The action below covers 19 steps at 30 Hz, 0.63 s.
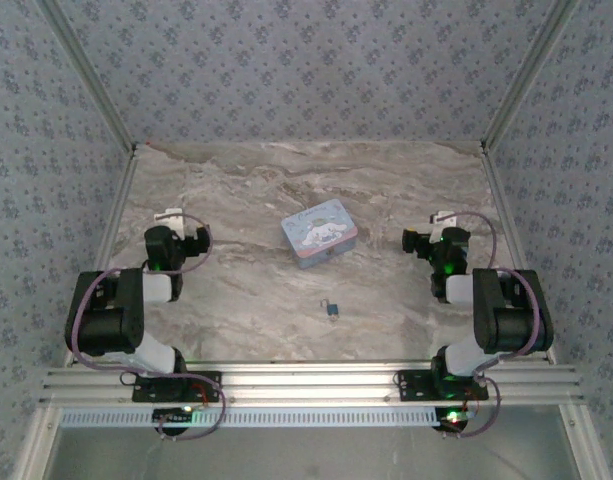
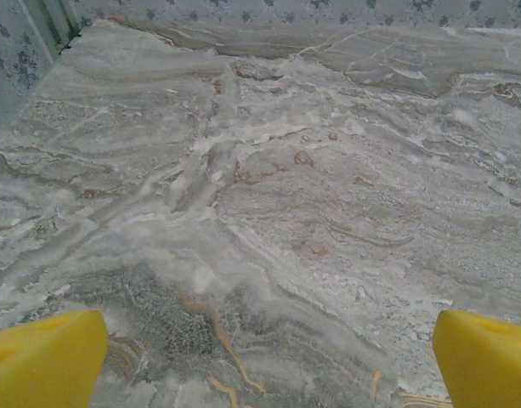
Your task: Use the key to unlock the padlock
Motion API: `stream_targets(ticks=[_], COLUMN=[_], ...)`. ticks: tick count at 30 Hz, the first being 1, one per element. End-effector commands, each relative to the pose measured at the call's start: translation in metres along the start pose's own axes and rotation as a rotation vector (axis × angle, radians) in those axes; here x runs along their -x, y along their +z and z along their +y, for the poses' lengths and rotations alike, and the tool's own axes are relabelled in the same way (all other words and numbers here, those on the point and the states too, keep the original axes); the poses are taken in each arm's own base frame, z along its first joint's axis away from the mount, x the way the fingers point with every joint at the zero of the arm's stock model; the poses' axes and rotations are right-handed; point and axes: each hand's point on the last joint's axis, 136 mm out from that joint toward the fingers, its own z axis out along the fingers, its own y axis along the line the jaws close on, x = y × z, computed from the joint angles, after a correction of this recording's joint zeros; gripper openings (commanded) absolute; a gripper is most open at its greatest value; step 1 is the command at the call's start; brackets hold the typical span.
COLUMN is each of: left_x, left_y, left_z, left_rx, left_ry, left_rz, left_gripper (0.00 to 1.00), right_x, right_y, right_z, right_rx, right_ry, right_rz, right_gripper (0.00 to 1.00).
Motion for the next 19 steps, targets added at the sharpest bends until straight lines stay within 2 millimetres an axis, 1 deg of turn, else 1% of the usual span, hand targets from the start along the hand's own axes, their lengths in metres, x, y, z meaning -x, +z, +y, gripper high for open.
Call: stream_targets(ticks=[1,19], left_x=[0.0034,0.0034], left_y=[0.0023,0.0026], left_z=[-0.0013,-0.0026], left_rx=[-0.009,-0.002], left_ry=[-0.009,-0.001], left_rz=[-0.002,-0.001], left_gripper=[0.98,0.98], right_x=[0.0101,0.0105], right_y=[0.0017,0.0024], right_z=[-0.0015,-0.0011], right_rx=[-0.021,-0.016], right_ry=[-0.029,-0.026], right_rz=[-0.027,-0.025], right_gripper=[1.00,1.00])
